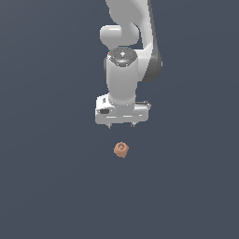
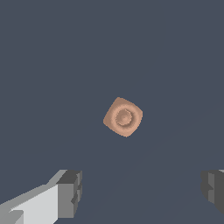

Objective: Pick up the object and move it to a goal position.

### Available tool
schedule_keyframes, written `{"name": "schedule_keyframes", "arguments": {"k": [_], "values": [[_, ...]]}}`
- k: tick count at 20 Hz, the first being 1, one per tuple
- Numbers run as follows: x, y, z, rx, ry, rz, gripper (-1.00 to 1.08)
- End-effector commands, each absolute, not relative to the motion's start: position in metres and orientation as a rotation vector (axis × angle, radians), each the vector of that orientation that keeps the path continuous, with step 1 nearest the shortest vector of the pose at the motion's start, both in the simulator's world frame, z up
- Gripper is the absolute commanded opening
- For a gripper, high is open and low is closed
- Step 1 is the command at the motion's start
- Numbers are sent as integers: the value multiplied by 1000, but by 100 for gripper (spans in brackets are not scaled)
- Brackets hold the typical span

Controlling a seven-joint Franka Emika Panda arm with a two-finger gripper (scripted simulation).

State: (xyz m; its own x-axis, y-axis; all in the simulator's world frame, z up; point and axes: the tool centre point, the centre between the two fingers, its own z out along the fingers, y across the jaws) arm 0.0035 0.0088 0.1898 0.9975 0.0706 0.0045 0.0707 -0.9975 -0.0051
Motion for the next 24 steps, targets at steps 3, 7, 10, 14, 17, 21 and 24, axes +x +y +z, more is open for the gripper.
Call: {"name": "schedule_keyframes", "arguments": {"k": [3,7,10,14,17,21,24], "values": [[4,9,188,-3135,-92,-7,100],[7,9,181,-3135,-33,-6,100],[10,9,173,-3134,34,-5,100],[15,10,159,-3130,153,-3,100],[19,10,145,-3122,266,-2,100],[25,10,126,-3106,425,0,100],[28,10,114,-3093,521,0,100]]}}
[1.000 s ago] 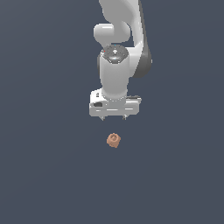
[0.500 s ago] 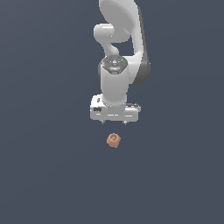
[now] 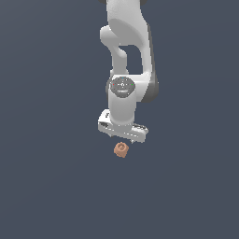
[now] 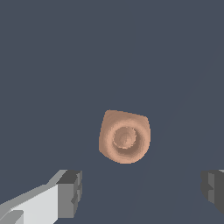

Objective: Pick up the object and move it to a goal position.

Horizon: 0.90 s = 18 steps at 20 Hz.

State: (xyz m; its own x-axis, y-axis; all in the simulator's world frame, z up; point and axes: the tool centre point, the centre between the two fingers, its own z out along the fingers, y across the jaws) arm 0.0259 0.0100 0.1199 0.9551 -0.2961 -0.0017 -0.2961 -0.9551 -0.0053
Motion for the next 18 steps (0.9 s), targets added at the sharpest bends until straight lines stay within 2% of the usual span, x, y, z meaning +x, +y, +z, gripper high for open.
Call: {"name": "schedule_keyframes", "arguments": {"k": [1,18], "values": [[28,10,110,-3089,549,0,100],[32,10,84,-3062,701,1,100]]}}
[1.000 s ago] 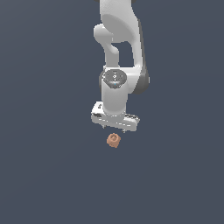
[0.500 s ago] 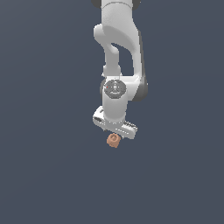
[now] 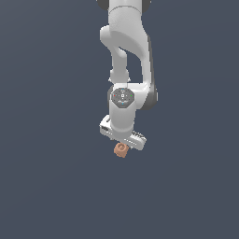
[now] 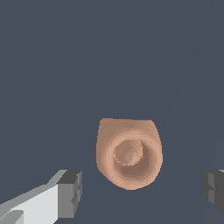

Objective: Pick up the object and move it to a goal position.

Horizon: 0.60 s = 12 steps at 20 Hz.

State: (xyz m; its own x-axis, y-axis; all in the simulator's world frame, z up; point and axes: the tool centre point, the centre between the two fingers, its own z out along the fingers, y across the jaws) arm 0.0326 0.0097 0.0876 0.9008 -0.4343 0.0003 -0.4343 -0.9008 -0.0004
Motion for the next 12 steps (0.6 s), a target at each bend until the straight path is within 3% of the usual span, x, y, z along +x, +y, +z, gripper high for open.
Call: {"name": "schedule_keyframes", "arguments": {"k": [1,12], "values": [[32,10,81,-3062,701,1,100],[32,9,40,-3061,707,0,100]]}}
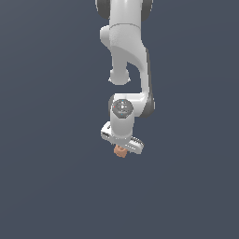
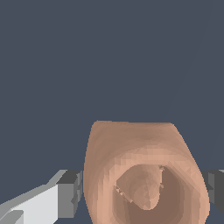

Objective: Pick up the object and move it to a goal position.

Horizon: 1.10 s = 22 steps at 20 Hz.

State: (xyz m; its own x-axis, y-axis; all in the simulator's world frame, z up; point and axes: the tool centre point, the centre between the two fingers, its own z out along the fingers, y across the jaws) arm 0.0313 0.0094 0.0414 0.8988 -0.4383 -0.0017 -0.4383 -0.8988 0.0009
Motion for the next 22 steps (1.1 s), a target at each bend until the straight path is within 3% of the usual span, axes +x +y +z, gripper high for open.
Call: {"name": "schedule_keyframes", "arguments": {"k": [1,2,22], "values": [[33,9,40,3061,-707,0,100],[33,9,40,3061,-707,0,-100],[19,5,56,3062,-706,0,-100]]}}
